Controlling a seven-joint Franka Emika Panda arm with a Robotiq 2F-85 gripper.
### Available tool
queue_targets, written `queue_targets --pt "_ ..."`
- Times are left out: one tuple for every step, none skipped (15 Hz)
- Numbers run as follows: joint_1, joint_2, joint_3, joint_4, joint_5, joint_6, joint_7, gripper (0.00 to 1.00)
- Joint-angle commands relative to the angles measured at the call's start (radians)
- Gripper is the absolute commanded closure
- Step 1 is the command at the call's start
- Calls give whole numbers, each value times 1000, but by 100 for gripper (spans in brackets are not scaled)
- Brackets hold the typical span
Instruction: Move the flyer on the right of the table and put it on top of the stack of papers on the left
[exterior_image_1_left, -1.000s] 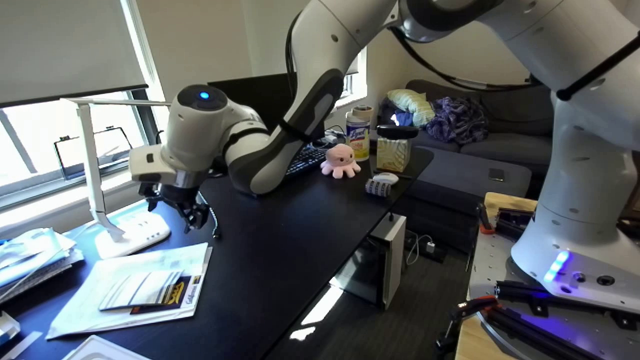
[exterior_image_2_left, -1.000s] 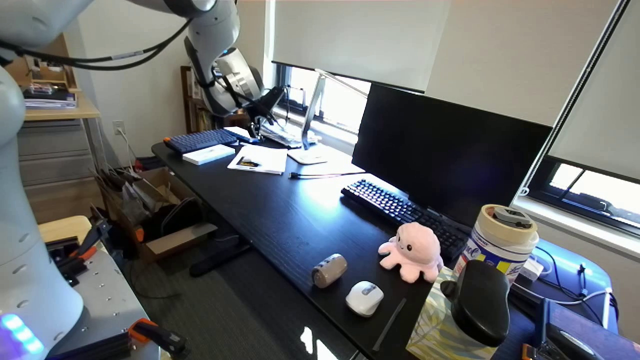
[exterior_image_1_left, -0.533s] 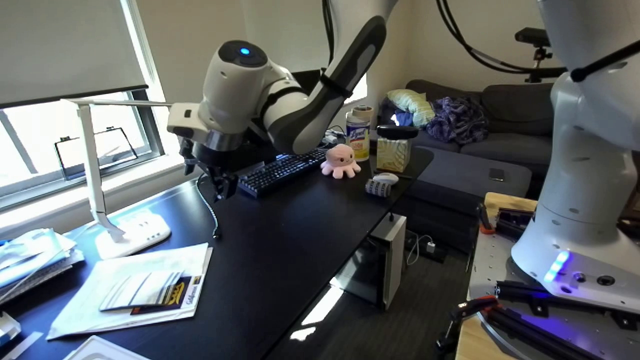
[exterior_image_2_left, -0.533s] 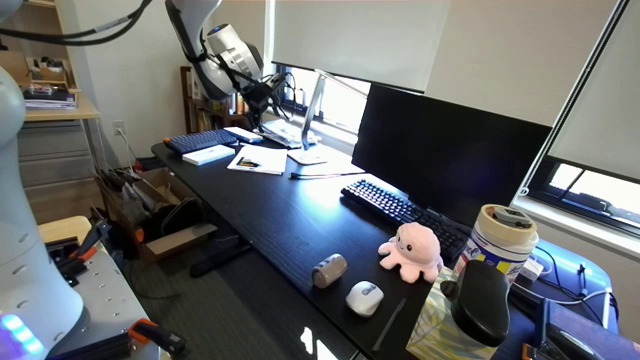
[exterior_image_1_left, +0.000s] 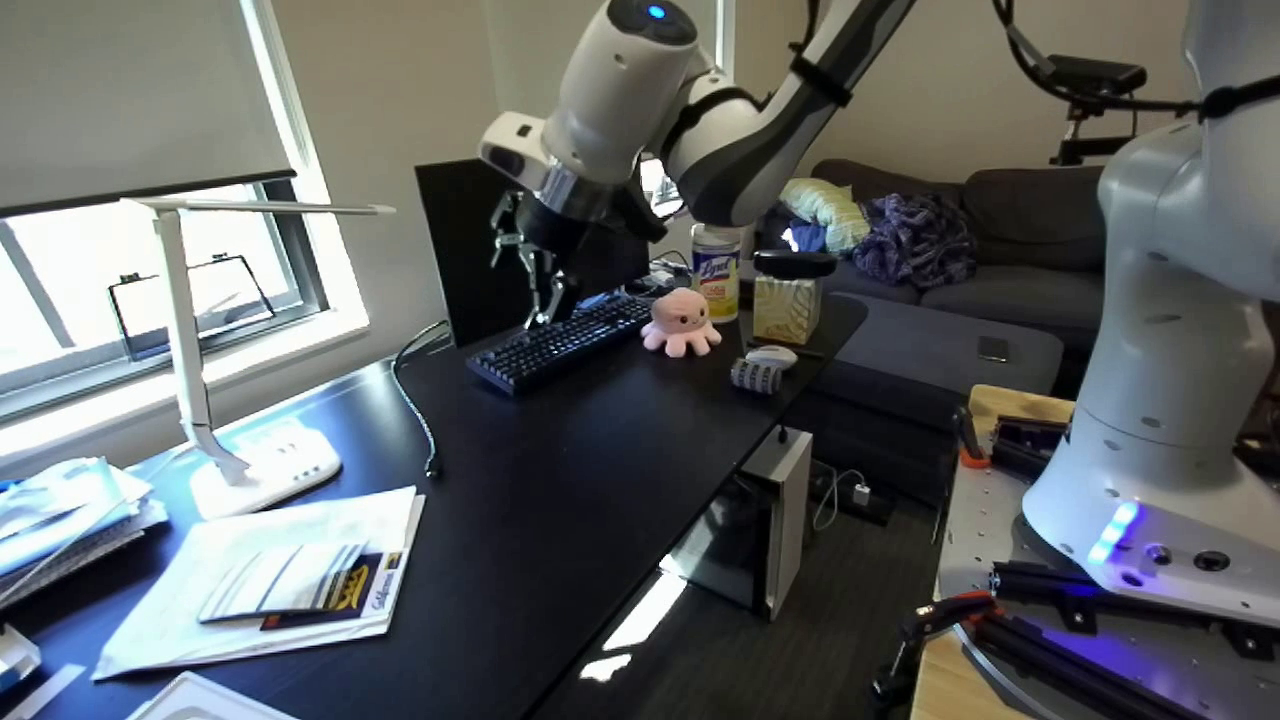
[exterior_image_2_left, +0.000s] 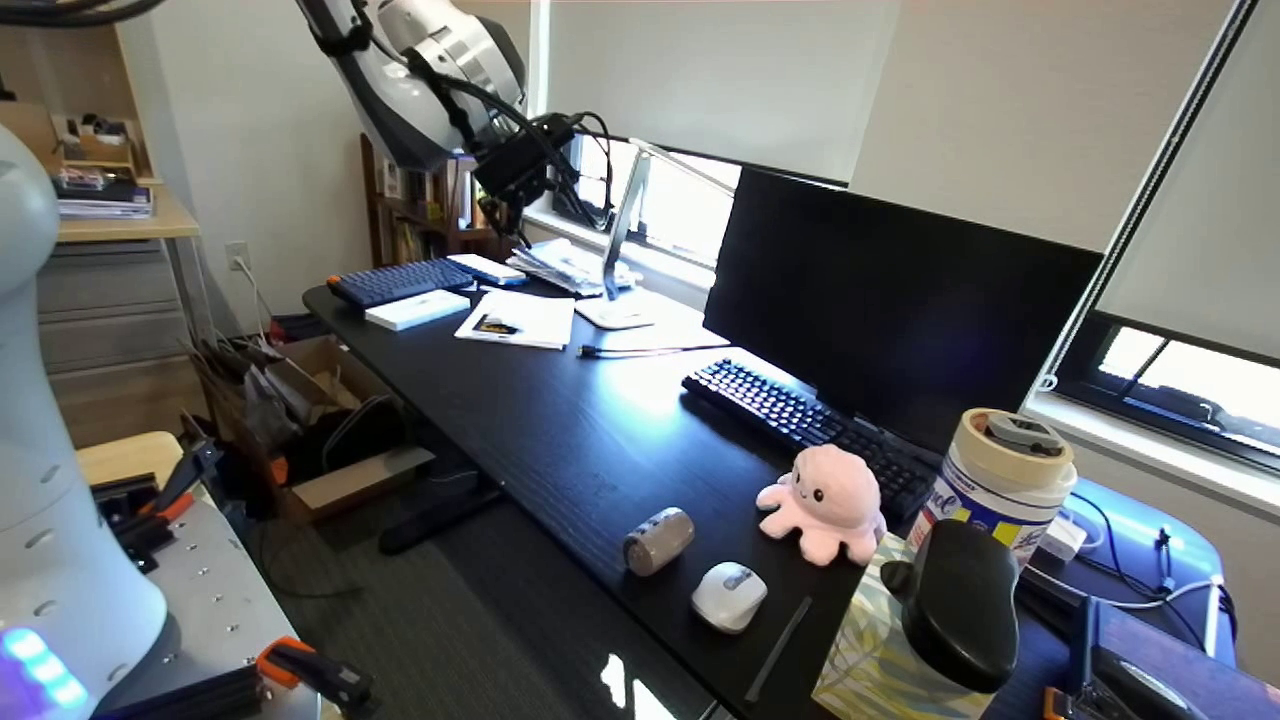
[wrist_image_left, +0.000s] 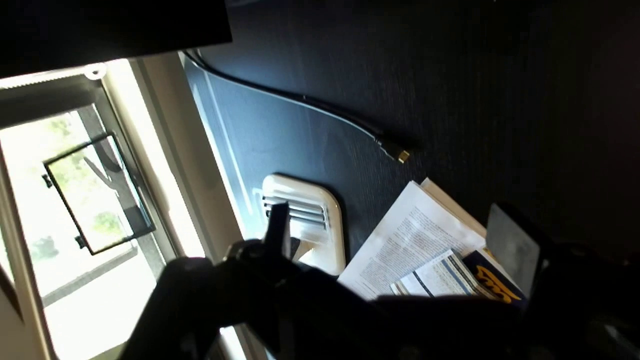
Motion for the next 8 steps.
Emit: queue_targets --pt "-24 -136 -20 -134 103 -136 -42 0" --pt "-107 -151 56 -146 148 -177 -55 0" --pt "-43 -157 -21 -147 152 -197 -41 0" --pt "-62 -145 -20 -133 125 -157 -15 0" --pt "-51 -124 -15 -120 112 -157 -12 0" --pt "-52 -129 -24 -121 112 -157 -11 0" --pt "-53 -130 -28 -121 112 -157 -11 0" --pt "-53 -130 -30 -121 112 -157 -11 0"
